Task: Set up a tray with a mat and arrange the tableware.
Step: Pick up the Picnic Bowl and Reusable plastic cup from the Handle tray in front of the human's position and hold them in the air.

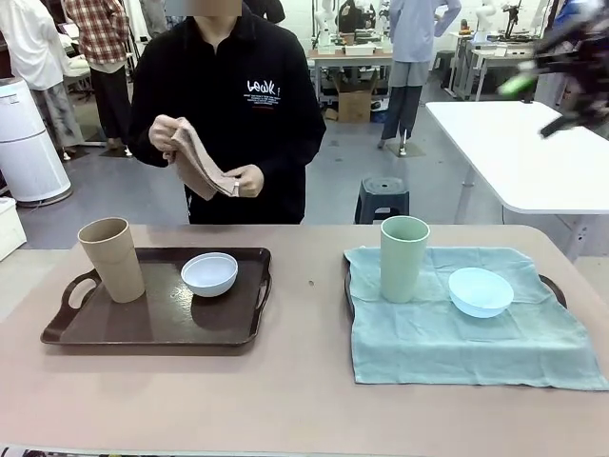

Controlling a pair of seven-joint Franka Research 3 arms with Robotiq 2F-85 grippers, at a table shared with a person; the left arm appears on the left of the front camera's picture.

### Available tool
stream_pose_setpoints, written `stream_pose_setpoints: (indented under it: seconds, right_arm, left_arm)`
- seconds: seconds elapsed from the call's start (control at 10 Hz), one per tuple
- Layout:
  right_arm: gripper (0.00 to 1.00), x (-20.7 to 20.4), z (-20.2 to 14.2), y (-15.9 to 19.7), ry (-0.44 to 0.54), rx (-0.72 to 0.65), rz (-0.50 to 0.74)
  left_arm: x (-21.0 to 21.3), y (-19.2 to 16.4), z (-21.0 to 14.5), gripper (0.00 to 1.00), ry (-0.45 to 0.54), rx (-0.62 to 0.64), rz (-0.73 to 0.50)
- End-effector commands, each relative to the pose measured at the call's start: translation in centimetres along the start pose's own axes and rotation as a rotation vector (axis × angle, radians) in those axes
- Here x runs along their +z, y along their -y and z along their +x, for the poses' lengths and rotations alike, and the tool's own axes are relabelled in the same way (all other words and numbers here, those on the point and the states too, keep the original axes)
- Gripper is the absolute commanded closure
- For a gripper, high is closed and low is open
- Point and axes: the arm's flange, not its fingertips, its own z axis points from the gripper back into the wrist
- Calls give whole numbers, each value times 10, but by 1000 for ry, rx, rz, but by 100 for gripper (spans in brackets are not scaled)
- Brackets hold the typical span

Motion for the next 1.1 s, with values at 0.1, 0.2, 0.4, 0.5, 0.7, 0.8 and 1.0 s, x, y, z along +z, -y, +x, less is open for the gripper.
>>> stream_pose_setpoints:
  seconds: [0.1, 0.2, 0.4, 0.5, 0.7, 0.8, 1.0]
  right_arm:
    - [0, -144, 87, -123, -213, -113, -192]
    - [0, -187, 107, -148, -248, -150, -258]
    - [0, -182, 49, -137, -183, -104, -151]
    - [0, -182, 49, -137, -183, -104, -151]
    - [0, -182, 49, -137, -183, -104, -151]
    - [0, -199, 72, -153, -193, -119, -170]
    - [0, -280, 117, -169, -212, -221, -135]
  left_arm:
    - [-71, -6, 19, 0, -302, -580, -256]
    - [-98, -1, 24, 0, -426, -692, -382]
    - [-94, 7, 19, 0, -222, -394, -234]
    - [-94, 7, 19, 0, -222, -394, -234]
    - [-94, 7, 19, 0, -222, -394, -234]
    - [-94, 7, 19, 0, -222, -394, -234]
    - [-94, 7, 19, 0, -222, -394, -234]
